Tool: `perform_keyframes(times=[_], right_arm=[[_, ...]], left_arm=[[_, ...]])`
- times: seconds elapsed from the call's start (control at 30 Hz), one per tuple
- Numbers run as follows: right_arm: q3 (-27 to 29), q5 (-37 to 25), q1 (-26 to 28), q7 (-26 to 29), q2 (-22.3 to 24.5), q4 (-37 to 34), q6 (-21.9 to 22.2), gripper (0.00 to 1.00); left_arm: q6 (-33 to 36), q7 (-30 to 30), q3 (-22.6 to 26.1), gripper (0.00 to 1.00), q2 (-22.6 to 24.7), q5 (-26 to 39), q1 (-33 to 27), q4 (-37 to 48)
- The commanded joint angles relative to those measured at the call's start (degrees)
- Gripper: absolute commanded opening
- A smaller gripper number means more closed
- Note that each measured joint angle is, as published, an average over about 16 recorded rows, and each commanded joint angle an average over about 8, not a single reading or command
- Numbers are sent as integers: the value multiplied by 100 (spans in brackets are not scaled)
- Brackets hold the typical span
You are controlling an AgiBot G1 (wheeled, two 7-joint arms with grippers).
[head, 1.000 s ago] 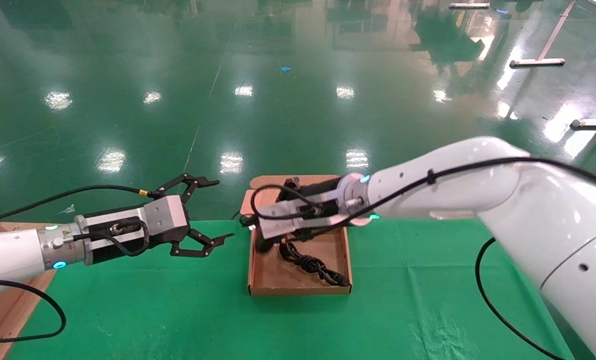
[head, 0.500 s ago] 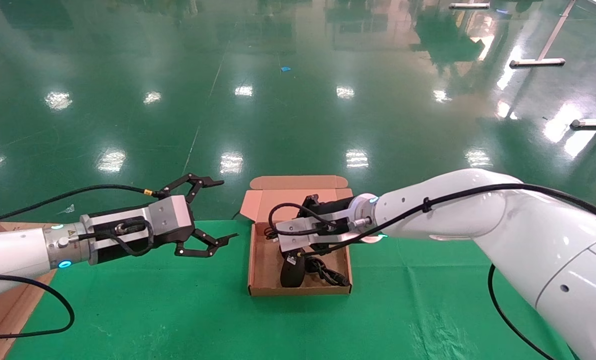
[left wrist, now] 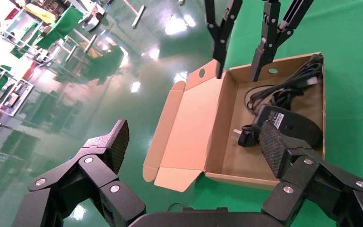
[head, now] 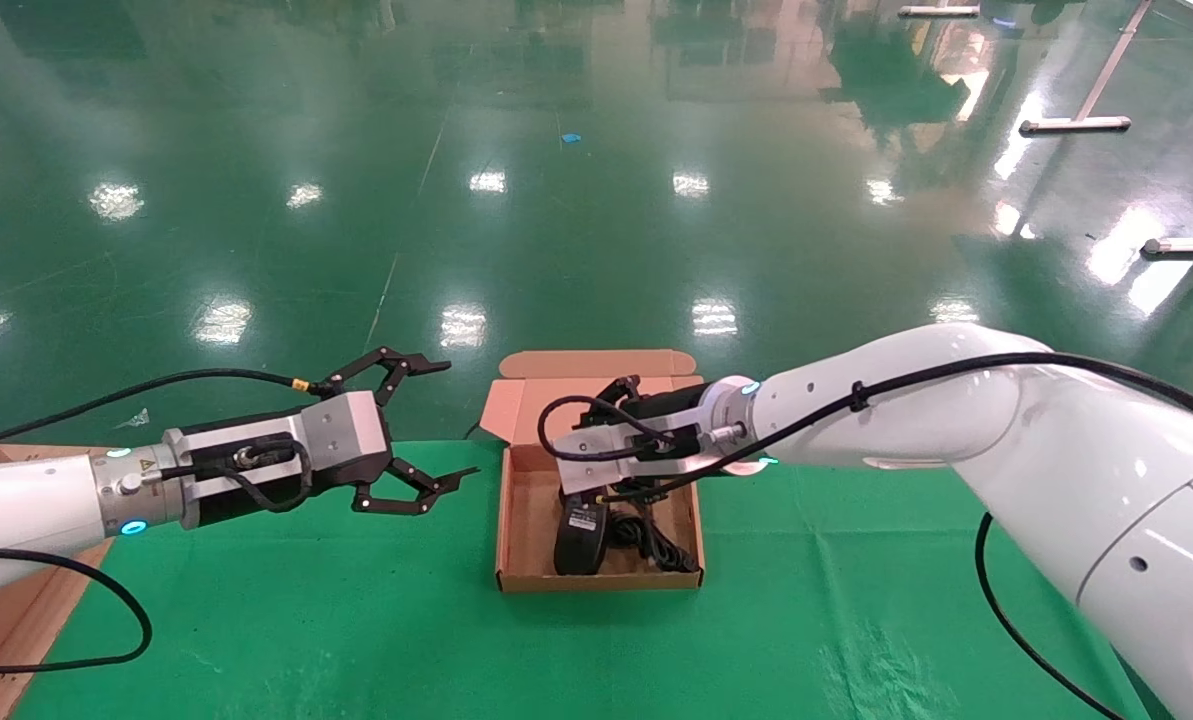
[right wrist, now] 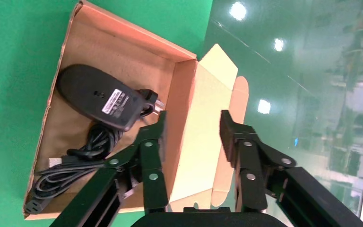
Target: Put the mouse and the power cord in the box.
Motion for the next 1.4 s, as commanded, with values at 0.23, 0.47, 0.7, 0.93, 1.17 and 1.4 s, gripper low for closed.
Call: perform_keyframes(times=[0.23, 0.47, 0.7, 0.93, 1.17, 1.4], right_arm=[[557, 459, -373, 284, 442, 406, -444, 100], [1193, 991, -804, 612, 953, 875, -949, 100], [1828, 1522, -1234, 940, 1463, 1343, -1454, 100], [2457, 2049, -1661, 1265, 1969, 1807, -1954, 100], [3086, 2575, -2087, 1590, 2474, 2271, -2453, 100], [3715, 3101, -2513, 1915, 2979, 2734, -2953, 100]], left_arm=[[153, -727, -400, 100, -270, 26, 304, -723], [324, -1541, -849, 100, -571, 54, 645, -1530], [496, -2354, -1297, 100, -873, 83, 985, -2336], [666, -3160, -1741, 100, -1172, 111, 1323, -3135], [836, -3965, -2184, 100, -1470, 139, 1660, -3933], [1006, -4770, -2628, 100, -1769, 167, 1997, -4732]])
